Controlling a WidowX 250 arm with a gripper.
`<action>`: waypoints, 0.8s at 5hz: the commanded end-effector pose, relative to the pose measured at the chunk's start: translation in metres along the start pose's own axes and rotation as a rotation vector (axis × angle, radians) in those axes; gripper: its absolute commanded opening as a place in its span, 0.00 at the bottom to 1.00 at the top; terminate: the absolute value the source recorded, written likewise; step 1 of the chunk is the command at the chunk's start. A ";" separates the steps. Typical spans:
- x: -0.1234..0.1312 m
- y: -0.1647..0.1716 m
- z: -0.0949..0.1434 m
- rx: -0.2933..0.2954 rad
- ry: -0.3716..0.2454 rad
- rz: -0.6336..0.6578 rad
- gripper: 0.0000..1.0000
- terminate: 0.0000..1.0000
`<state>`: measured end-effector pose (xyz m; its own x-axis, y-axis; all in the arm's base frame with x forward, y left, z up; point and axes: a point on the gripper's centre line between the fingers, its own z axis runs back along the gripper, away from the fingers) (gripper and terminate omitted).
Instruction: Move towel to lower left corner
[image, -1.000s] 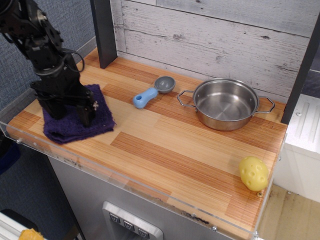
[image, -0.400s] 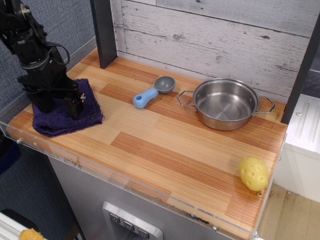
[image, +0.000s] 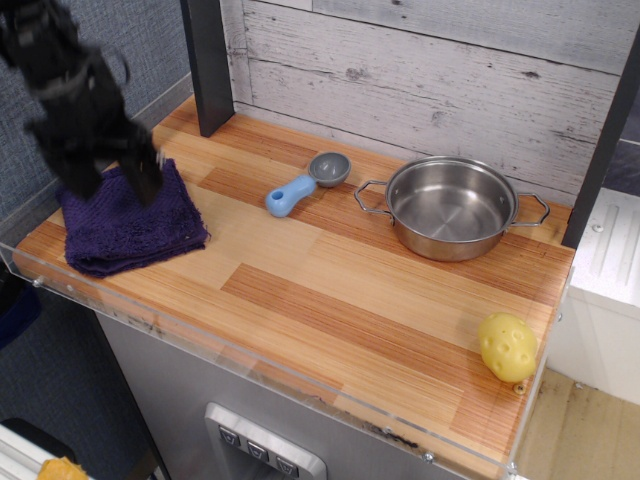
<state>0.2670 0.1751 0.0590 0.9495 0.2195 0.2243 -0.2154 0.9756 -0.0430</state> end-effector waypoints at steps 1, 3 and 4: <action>0.027 -0.026 0.067 0.015 -0.143 -0.050 1.00 0.00; 0.030 -0.041 0.087 0.003 -0.164 -0.074 1.00 0.00; 0.030 -0.041 0.087 0.003 -0.164 -0.074 1.00 0.00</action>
<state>0.2891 0.1400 0.1362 0.9292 0.1530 0.3365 -0.1489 0.9881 -0.0381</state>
